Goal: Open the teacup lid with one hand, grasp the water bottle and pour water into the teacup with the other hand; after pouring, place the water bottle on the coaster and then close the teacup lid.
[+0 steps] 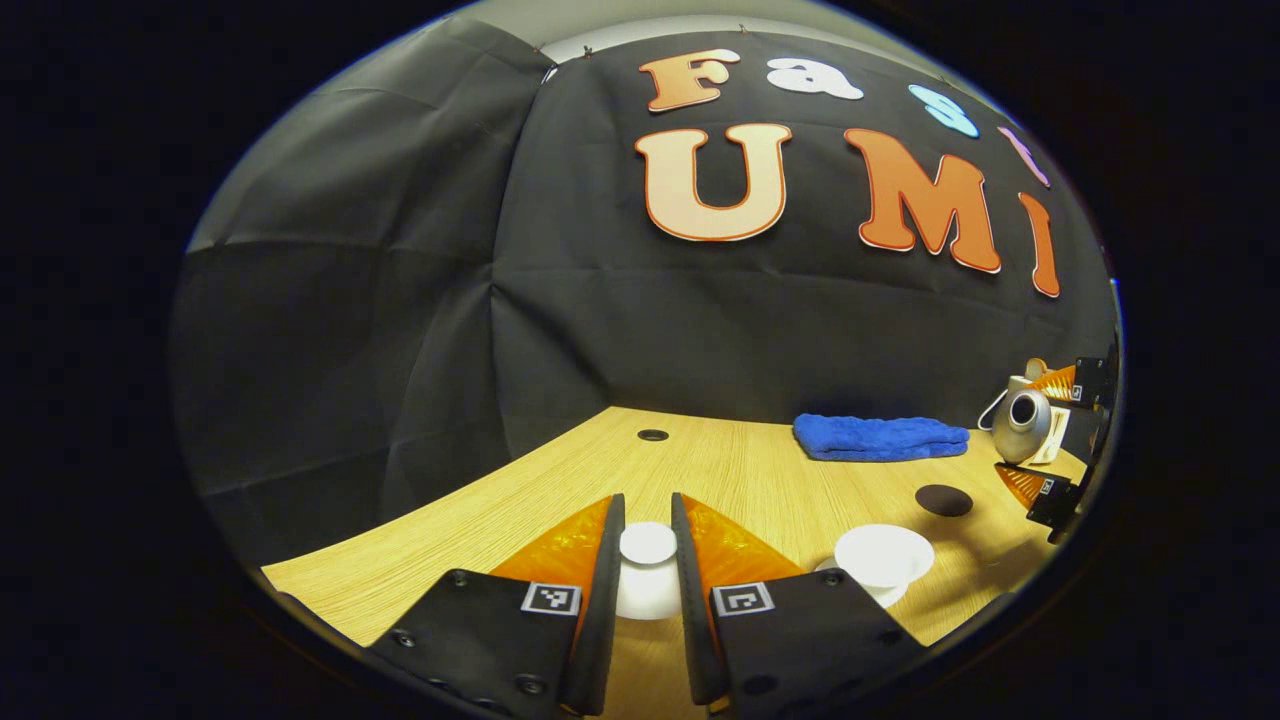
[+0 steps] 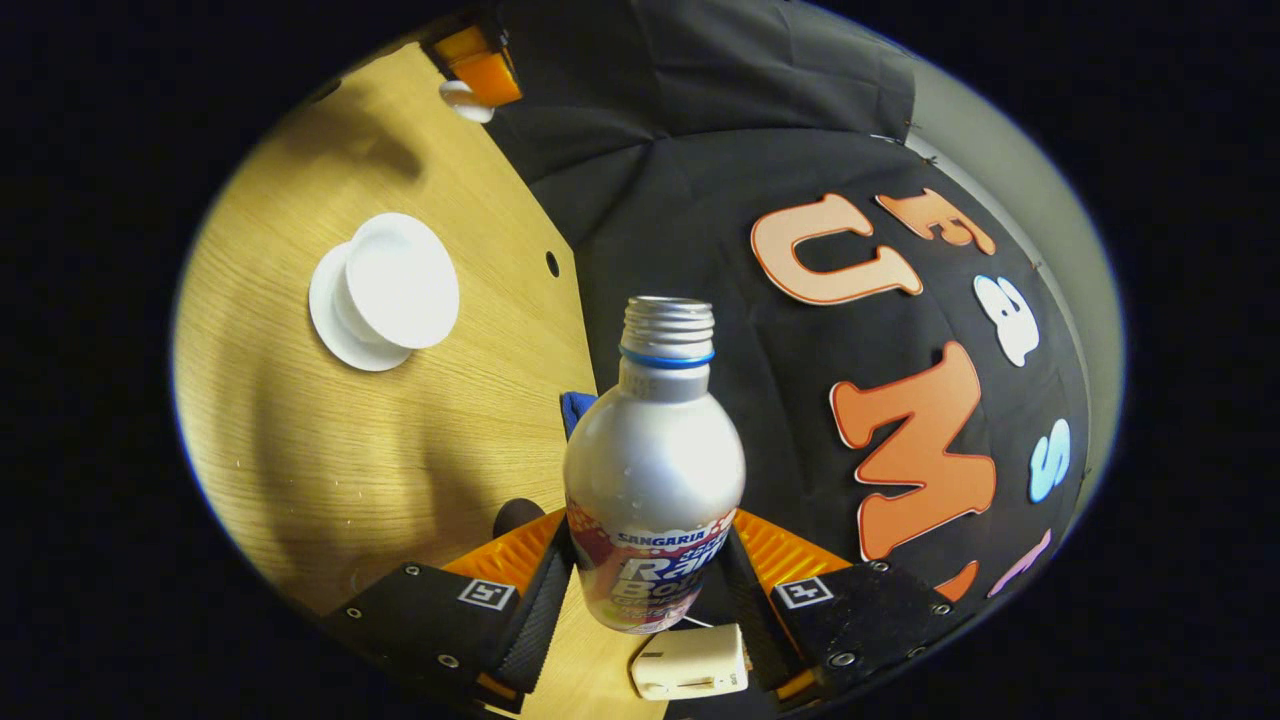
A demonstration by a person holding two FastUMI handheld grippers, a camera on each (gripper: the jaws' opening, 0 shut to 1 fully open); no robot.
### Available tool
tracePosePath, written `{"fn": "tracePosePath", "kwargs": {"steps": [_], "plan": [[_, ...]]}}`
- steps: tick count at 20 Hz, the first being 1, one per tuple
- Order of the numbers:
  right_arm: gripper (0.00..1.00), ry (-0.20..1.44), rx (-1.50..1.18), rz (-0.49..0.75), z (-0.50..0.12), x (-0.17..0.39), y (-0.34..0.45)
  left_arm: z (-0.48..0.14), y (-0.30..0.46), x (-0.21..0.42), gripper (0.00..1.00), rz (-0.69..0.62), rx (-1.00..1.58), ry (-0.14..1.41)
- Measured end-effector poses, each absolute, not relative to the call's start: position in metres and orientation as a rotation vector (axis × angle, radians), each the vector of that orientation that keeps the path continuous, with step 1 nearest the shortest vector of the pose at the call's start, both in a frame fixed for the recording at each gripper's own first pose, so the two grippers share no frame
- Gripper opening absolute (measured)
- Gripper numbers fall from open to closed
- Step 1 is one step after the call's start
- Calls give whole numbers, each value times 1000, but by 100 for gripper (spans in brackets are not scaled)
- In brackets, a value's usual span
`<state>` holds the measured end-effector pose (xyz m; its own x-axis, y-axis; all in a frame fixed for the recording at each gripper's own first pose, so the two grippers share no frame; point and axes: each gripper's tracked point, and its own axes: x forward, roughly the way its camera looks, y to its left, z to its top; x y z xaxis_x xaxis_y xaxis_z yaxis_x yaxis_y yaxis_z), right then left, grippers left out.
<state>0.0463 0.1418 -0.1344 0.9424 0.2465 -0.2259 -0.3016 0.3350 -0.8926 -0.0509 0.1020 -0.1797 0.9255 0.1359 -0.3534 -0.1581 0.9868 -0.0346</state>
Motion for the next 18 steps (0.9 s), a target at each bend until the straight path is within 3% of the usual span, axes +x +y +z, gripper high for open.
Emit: {"fn": "tracePosePath", "kwargs": {"steps": [18], "plan": [[80,-230,-1568,302,-140,25,171,-179,123,-58,34,159,-93,339]]}}
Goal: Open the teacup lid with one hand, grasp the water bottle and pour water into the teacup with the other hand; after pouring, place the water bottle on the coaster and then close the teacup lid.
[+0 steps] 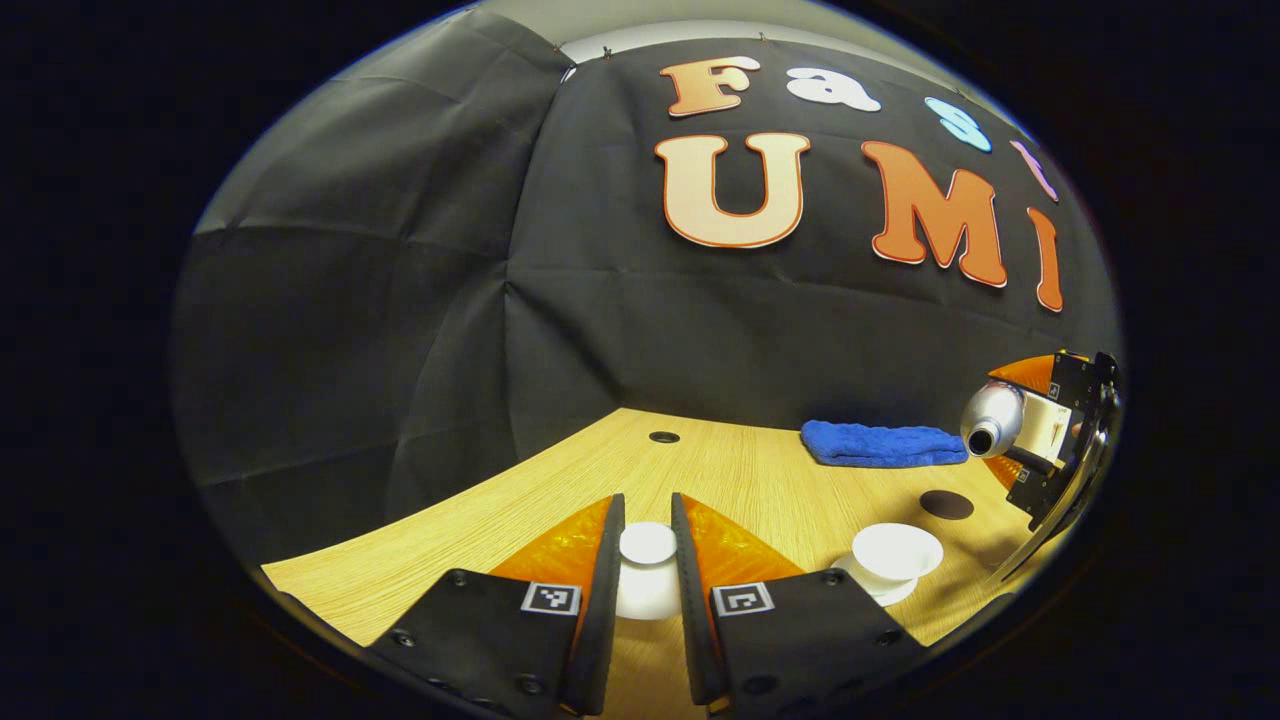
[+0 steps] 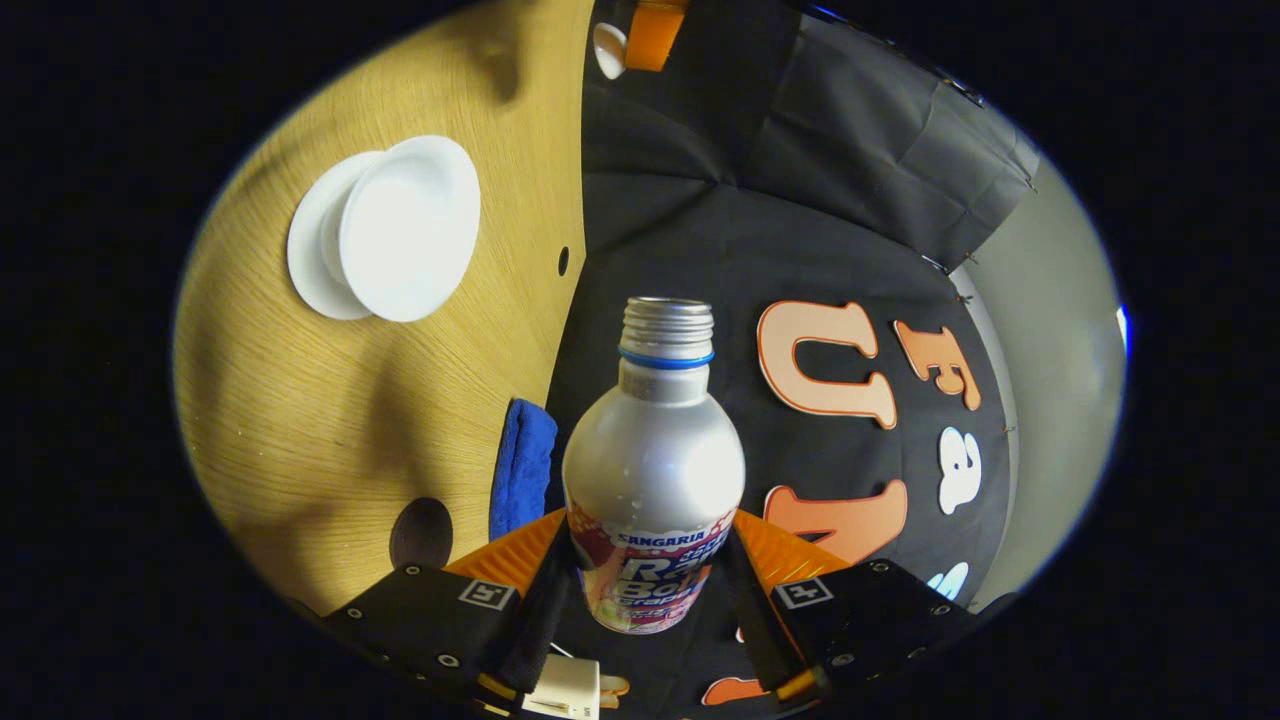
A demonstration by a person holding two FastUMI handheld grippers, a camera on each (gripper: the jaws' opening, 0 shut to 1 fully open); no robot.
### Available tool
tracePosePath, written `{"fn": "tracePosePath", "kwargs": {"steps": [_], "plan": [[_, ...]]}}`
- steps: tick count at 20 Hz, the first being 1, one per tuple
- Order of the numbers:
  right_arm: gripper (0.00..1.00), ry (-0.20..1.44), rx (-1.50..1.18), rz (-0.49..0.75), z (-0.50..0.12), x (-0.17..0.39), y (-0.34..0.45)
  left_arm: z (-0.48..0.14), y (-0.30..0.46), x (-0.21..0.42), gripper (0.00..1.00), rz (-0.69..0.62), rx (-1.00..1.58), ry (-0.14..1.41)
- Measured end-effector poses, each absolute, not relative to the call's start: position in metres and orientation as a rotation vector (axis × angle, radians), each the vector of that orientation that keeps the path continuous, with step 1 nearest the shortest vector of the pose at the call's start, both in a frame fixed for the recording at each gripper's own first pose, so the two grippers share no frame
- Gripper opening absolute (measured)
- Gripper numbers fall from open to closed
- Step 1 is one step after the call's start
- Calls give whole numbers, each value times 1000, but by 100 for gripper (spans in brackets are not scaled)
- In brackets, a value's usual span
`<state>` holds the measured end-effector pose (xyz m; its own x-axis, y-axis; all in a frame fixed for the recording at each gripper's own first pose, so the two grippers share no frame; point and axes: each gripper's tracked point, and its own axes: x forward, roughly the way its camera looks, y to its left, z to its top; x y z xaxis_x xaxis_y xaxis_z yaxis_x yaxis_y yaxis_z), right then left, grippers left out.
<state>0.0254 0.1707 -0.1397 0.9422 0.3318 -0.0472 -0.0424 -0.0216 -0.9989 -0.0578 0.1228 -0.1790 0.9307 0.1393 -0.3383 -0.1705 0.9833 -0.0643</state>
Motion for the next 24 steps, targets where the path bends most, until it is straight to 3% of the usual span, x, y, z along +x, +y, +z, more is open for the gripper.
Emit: {"fn": "tracePosePath", "kwargs": {"steps": [12,24], "plan": [[79,-353,-1729,254,-133,33,177,-182,128,-60,34,163,-101,341],[79,-511,-1816,117,-70,52,182,-179,128,-53,34,166,-98,332]]}}
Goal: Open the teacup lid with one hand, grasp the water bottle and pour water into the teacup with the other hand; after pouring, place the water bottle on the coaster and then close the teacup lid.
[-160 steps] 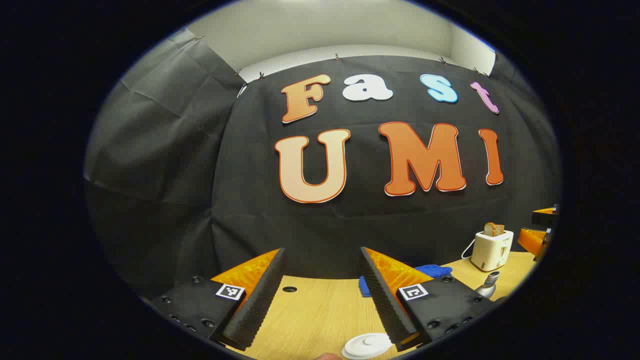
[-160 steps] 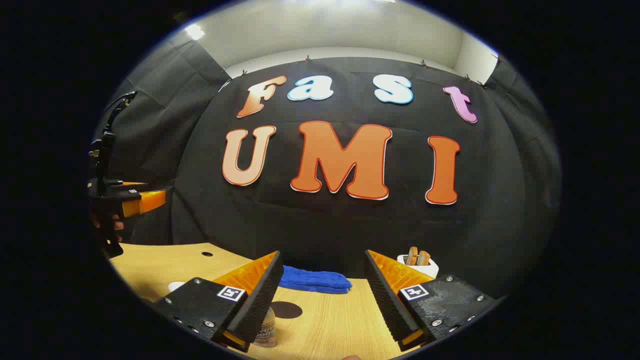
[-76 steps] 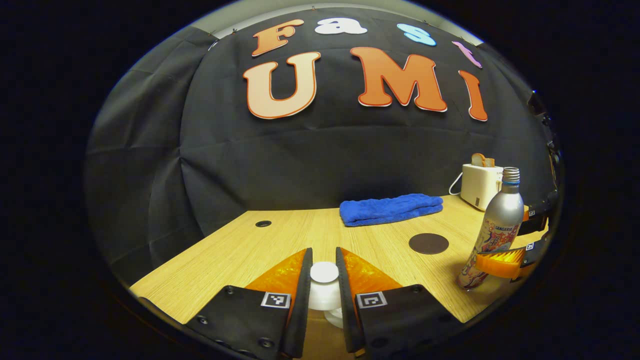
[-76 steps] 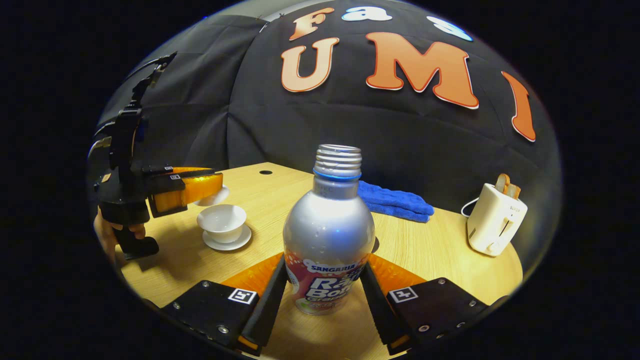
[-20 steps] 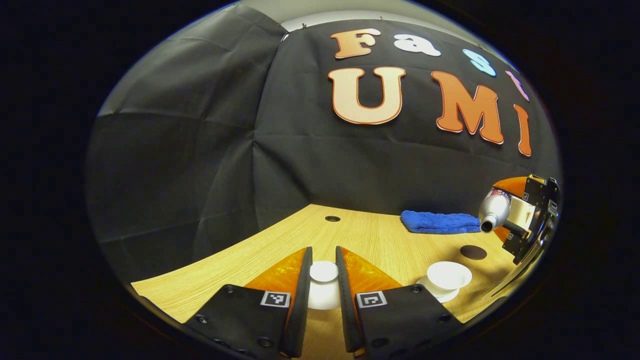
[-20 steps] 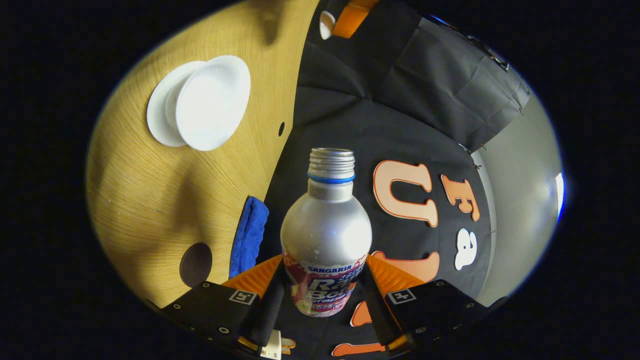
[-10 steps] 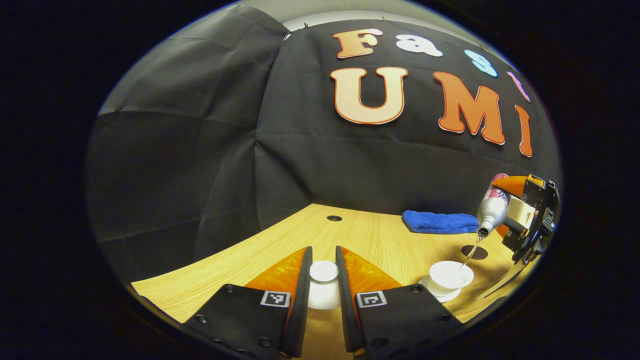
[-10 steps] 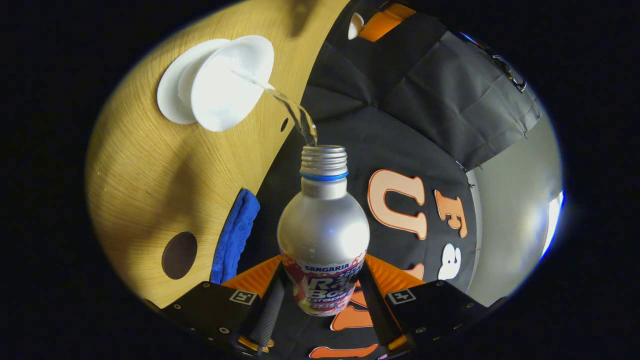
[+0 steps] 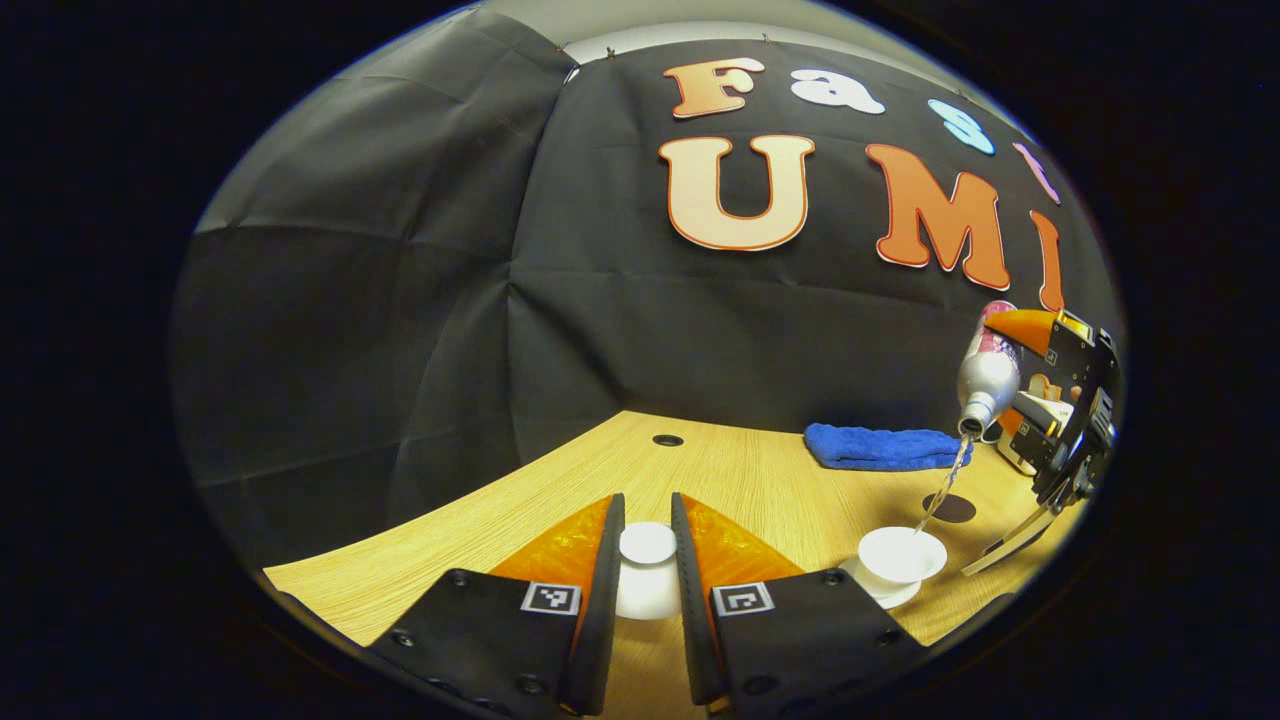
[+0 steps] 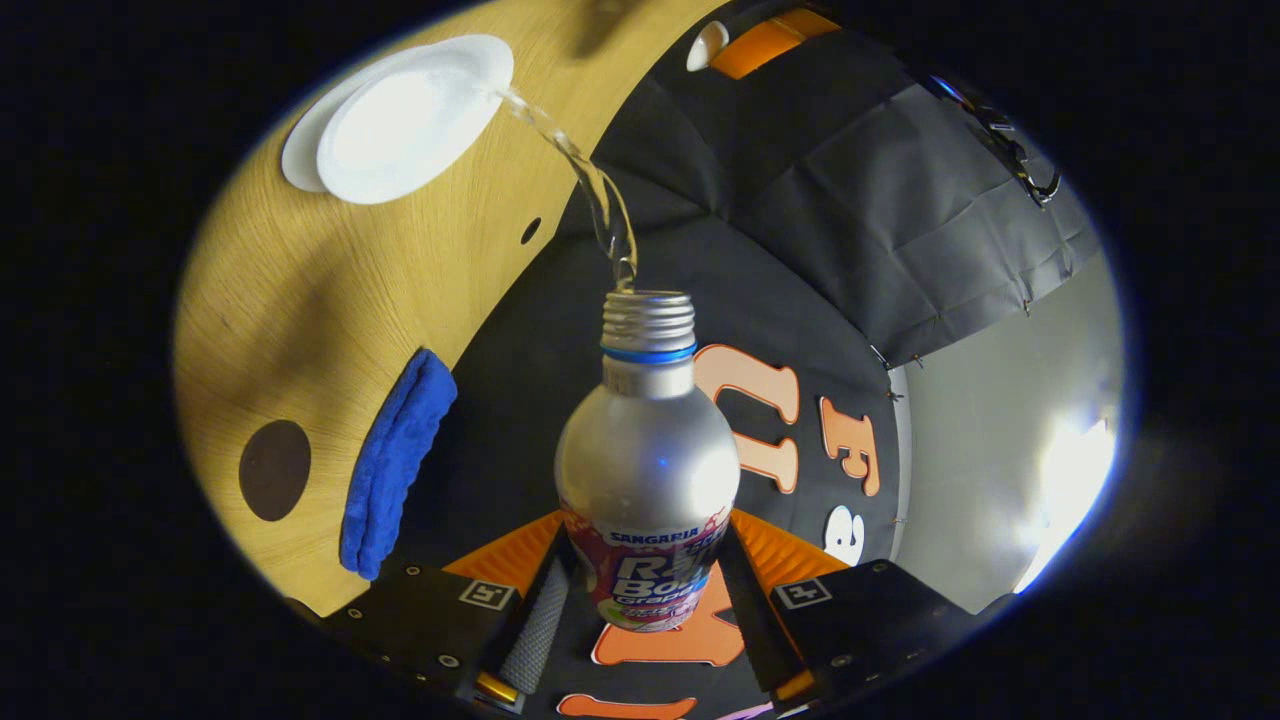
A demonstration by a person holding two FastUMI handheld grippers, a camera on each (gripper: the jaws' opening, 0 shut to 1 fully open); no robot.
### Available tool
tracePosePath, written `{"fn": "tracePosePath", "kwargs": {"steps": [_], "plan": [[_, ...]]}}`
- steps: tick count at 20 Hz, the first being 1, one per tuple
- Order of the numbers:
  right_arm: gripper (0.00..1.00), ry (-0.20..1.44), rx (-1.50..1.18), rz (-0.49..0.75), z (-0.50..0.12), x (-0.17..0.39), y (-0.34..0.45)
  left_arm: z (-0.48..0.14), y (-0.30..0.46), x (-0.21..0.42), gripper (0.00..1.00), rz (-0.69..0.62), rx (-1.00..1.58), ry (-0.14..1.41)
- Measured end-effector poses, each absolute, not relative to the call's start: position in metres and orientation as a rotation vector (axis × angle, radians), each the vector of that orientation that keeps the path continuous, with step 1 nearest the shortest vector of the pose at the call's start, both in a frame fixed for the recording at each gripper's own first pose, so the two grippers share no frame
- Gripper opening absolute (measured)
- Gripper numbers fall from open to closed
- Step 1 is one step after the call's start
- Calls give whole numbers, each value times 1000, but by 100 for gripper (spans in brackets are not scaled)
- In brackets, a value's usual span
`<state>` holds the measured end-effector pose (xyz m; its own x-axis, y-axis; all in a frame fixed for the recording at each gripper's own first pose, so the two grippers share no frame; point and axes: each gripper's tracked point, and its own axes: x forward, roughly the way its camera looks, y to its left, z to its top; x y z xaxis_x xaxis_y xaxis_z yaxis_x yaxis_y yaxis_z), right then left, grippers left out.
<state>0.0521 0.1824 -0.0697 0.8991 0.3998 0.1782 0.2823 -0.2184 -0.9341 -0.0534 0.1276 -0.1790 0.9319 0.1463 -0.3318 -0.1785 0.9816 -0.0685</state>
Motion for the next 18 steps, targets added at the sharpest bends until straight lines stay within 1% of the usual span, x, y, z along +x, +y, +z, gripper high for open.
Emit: {"fn": "tracePosePath", "kwargs": {"steps": [2,3,4,8,10,12,15,16,17,18], "plan": [[79,-530,-1836,97,-61,57,185,-181,127,-51,34,164,-98,337],[79,-545,-1845,93,-58,58,188,-182,126,-51,29,161,-101,337],[79,-555,-1849,89,-54,61,189,-180,124,-50,34,158,-103,336],[79,-592,-1854,78,-41,67,195,-179,124,-47,34,153,-105,334],[79,-566,-1849,114,-54,67,196,-179,123,-48,34,151,-104,337],[79,-589,-1877,126,-59,62,203,-182,122,-48,34,150,-104,343],[79,-571,-1869,163,-77,59,207,-185,120,-50,34,147,-96,348],[79,-573,-1868,170,-81,56,211,-185,119,-50,34,145,-91,349],[76,-576,-1869,179,-85,54,213,-186,117,-50,34,143,-87,349],[79,-578,-1868,191,-89,52,216,-184,116,-50,34,140,-86,348]]}}
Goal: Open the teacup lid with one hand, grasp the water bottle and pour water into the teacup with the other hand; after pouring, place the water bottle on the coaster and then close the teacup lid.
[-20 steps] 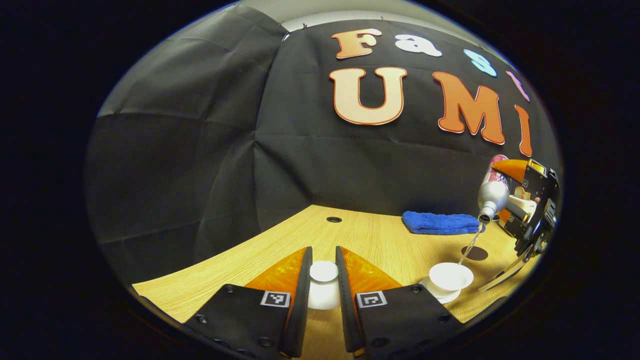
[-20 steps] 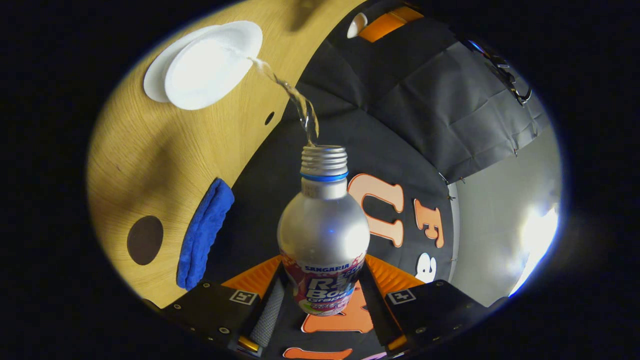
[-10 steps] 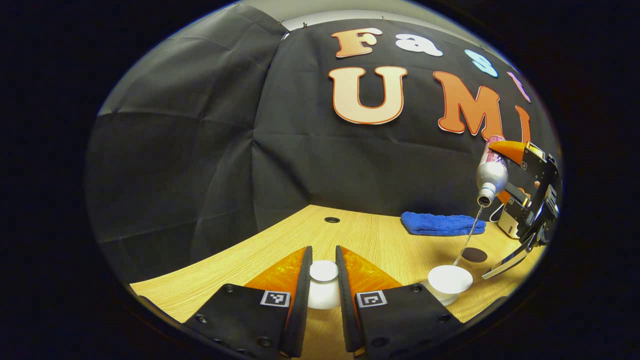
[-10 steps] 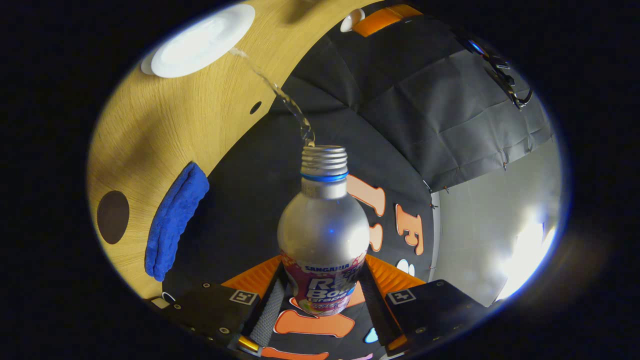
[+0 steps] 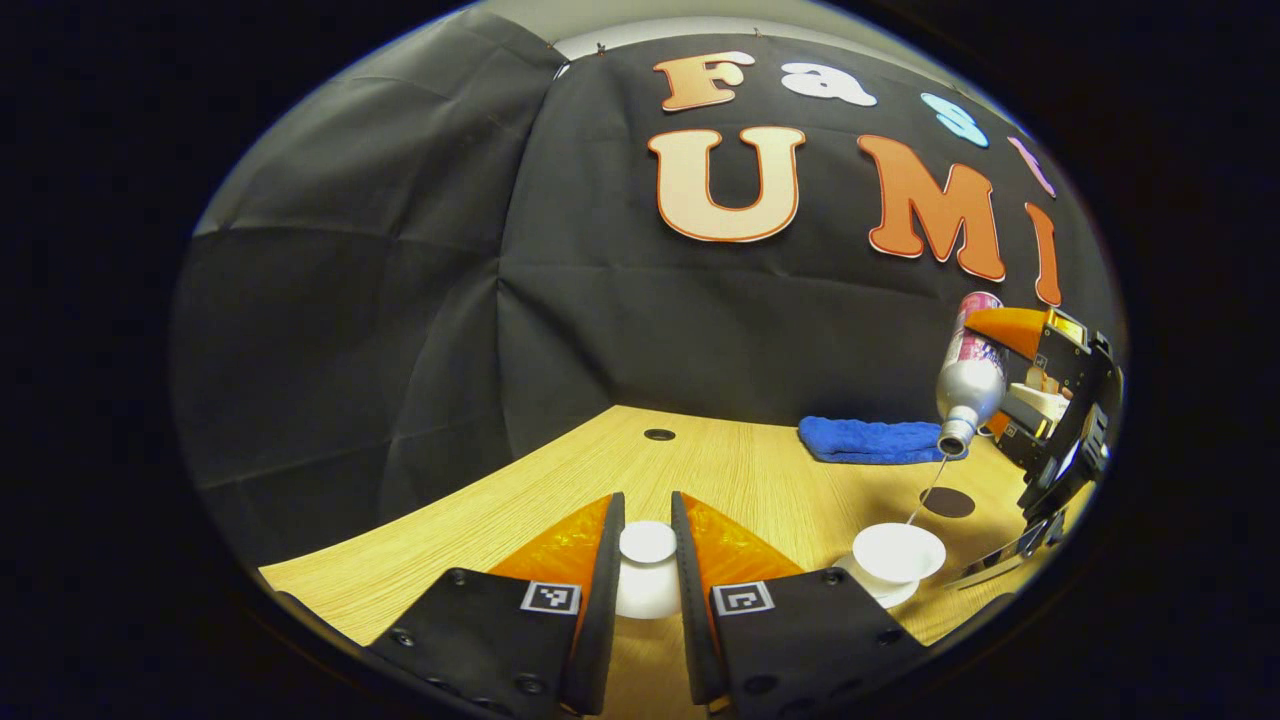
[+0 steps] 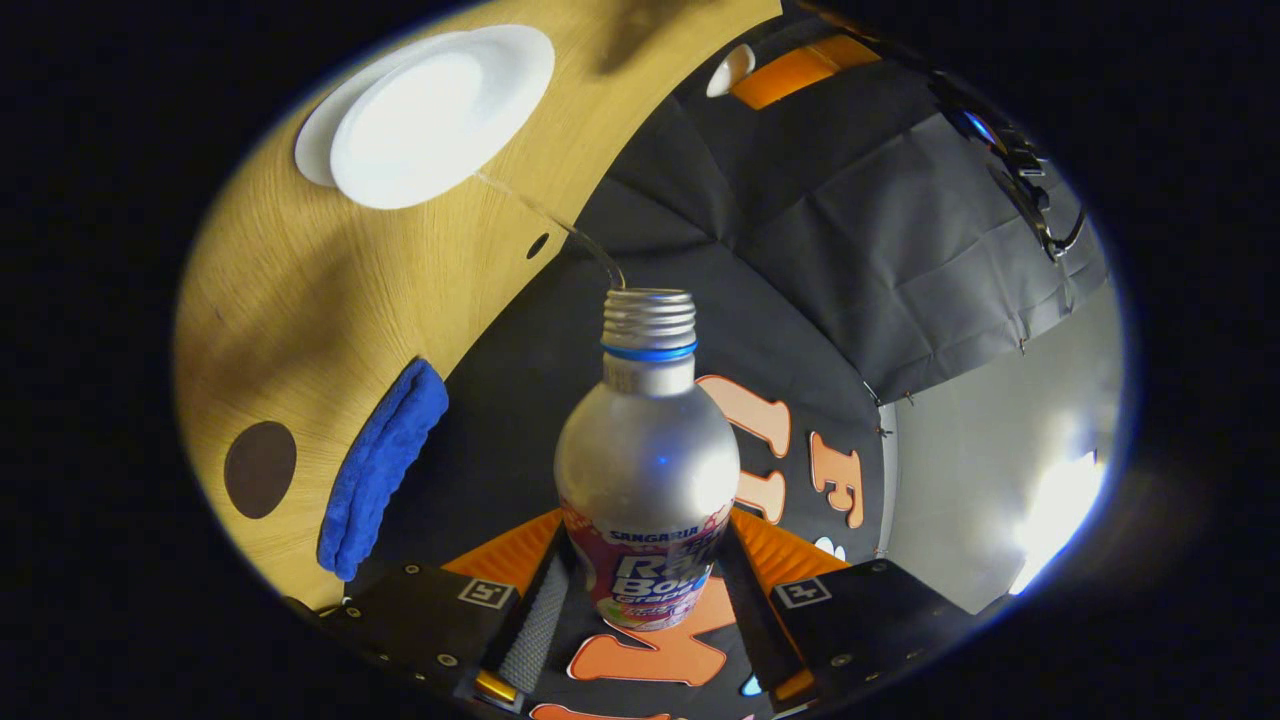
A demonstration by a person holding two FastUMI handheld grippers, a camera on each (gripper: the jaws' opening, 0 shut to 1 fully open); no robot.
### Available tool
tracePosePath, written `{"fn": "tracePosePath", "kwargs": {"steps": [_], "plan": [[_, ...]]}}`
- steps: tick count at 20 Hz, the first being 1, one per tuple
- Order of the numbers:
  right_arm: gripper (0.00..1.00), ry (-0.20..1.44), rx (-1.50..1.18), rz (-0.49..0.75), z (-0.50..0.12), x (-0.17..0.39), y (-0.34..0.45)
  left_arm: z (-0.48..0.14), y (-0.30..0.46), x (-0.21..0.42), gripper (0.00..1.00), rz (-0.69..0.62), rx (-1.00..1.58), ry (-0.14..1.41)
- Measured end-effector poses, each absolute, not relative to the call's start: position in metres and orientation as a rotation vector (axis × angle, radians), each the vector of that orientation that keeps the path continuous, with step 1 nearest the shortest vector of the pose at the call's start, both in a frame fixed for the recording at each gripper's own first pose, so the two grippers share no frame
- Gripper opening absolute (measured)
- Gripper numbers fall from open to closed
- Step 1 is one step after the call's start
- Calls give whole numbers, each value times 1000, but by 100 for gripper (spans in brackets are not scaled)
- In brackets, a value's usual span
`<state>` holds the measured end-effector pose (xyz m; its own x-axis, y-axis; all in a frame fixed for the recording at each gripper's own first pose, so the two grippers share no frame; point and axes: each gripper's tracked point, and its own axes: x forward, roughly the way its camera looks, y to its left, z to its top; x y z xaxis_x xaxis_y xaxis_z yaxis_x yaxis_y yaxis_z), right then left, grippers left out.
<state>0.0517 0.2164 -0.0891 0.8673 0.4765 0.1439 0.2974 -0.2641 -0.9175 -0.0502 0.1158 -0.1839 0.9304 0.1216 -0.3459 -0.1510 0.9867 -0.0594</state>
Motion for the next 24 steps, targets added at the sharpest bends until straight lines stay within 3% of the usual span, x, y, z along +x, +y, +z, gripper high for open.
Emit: {"fn": "tracePosePath", "kwargs": {"steps": [8,11,12,13,24], "plan": [[80,-458,-1735,294,-124,41,217,-179,101,-49,34,114,-57,325],[77,-404,-1650,289,-124,41,210,-172,90,-46,34,91,-70,313],[77,-388,-1617,287,-123,41,207,-171,89,-45,29,88,-70,310],[80,-366,-1579,287,-122,42,204,-169,87,-44,34,84,-71,307],[80,-133,-1071,295,-125,59,161,-145,52,-35,34,26,-51,268]]}}
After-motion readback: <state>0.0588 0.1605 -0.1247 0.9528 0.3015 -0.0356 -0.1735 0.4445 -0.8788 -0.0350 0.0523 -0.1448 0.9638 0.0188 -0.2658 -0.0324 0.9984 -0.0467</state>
